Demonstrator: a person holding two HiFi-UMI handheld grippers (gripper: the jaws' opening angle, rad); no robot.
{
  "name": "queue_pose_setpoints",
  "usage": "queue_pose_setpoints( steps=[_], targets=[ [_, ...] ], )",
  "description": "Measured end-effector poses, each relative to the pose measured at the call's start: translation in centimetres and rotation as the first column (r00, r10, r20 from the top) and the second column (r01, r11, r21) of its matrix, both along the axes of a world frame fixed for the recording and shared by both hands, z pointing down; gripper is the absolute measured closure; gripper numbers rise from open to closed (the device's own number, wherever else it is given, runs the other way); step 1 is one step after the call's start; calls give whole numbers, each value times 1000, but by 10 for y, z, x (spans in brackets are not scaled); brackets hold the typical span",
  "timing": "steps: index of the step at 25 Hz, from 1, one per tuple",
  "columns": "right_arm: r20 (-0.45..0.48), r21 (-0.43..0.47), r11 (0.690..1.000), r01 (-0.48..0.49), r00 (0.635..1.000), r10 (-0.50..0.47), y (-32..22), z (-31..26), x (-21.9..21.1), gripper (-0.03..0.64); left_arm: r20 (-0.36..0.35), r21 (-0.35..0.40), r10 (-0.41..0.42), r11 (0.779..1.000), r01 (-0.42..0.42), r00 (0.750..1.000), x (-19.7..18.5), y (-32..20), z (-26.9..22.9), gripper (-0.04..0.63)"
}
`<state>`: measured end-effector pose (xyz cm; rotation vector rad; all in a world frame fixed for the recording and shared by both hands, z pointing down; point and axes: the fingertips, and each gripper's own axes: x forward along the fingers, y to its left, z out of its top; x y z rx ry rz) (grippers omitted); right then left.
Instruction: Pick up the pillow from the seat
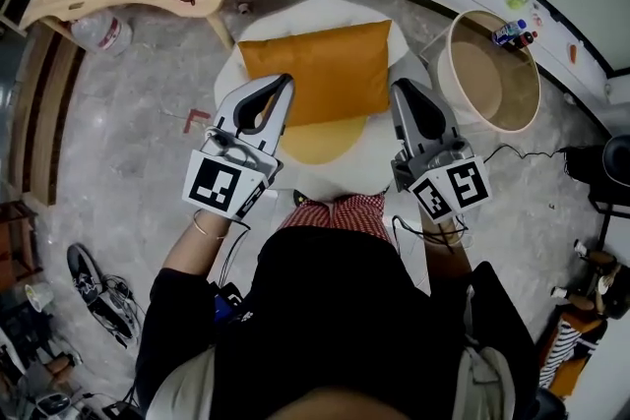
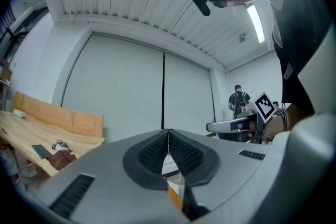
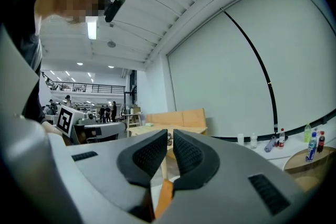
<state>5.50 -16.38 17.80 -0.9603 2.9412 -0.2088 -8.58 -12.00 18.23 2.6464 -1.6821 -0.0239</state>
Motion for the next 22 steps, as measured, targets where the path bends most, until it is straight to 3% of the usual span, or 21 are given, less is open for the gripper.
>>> queue_pose_setpoints(
  steps=[9, 16, 22],
  targets=[
    [-6, -19, 999, 32, 999, -32, -28, 14, 14, 591, -20, 8, -85, 996, 86, 996, 2, -22, 6, 586],
    [-15, -40, 998, 54, 998, -55, -59, 33, 27, 591, -14, -5, -103, 995, 103, 995, 17, -47, 20, 586],
    [-33, -58, 995, 84, 996, -86, -79, 54, 34, 591, 66, 22, -90, 996, 89, 994, 29, -58, 30, 586]
  ],
)
